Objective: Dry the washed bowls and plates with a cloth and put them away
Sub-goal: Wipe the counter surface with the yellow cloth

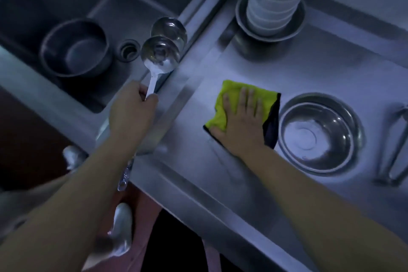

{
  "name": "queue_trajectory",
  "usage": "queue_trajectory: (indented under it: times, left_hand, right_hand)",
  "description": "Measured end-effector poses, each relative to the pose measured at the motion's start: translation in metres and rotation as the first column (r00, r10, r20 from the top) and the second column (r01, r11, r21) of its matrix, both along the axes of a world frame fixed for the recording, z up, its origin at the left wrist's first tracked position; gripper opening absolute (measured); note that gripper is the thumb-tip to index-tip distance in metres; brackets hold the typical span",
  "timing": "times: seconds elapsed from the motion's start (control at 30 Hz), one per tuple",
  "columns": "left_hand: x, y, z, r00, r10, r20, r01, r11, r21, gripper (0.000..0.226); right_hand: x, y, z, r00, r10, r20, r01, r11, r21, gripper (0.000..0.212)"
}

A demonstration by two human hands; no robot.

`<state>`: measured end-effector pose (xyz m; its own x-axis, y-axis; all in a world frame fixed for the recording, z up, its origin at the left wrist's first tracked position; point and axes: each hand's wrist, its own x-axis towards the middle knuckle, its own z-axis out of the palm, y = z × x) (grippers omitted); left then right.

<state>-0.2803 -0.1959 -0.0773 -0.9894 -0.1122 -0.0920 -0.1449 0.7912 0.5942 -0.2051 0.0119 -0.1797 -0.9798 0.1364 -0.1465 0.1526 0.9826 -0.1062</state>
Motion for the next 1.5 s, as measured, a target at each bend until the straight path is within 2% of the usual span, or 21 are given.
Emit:
queue_trajectory:
  times: [0.2,0.43,0.63,0.87,1.03,1.13,1.2,1.4,1.5]
  left_hand:
    - [0.045,-0.047,0.014,0.991,0.13,-0.006,-0.13,0.99,-0.058,0.007]
    - [0.074,-0.077,0.011,0.985,0.172,-0.004,-0.171,0.983,-0.067,0.011]
    - [0.09,-0.078,0.006,0.995,0.092,0.034,-0.091,0.996,-0.014,0.008]
    - [0.104,-0.05,0.004,0.989,-0.135,0.059,0.131,0.99,0.053,0.008]
    - [0.119,-0.012,0.0,0.954,-0.28,0.108,0.266,0.956,0.124,0.021]
    - [0.128,0.009,-0.004,0.925,-0.362,0.116,0.341,0.924,0.171,0.019]
    - [0.132,0.019,-0.007,0.917,-0.386,0.103,0.369,0.917,0.15,0.017]
    - [0.138,0.025,-0.018,0.902,-0.411,0.128,0.399,0.91,0.113,0.013]
    - [0.139,0.023,-0.024,0.901,-0.414,0.131,0.403,0.909,0.105,0.016]
  right_hand:
    - [0.031,-0.088,0.007,0.962,0.272,0.017,-0.269,0.958,-0.101,0.08]
    - [0.056,-0.157,0.009,0.904,0.424,0.055,-0.376,0.849,-0.371,0.074]
    - [0.095,-0.138,0.017,0.893,0.449,0.023,-0.421,0.852,-0.311,0.077]
    - [0.178,-0.073,0.027,0.939,0.331,0.094,-0.292,0.912,-0.289,0.079]
    - [0.254,-0.012,0.035,0.969,0.096,0.228,-0.047,0.977,-0.209,0.076]
    - [0.298,0.028,0.04,0.946,-0.096,0.311,0.153,0.975,-0.163,0.075]
    - [0.316,0.047,0.045,0.92,-0.182,0.346,0.248,0.956,-0.159,0.075]
    - [0.306,0.042,0.04,0.9,-0.247,0.358,0.316,0.937,-0.148,0.078]
    - [0.271,0.027,0.033,0.922,-0.232,0.309,0.281,0.952,-0.122,0.081]
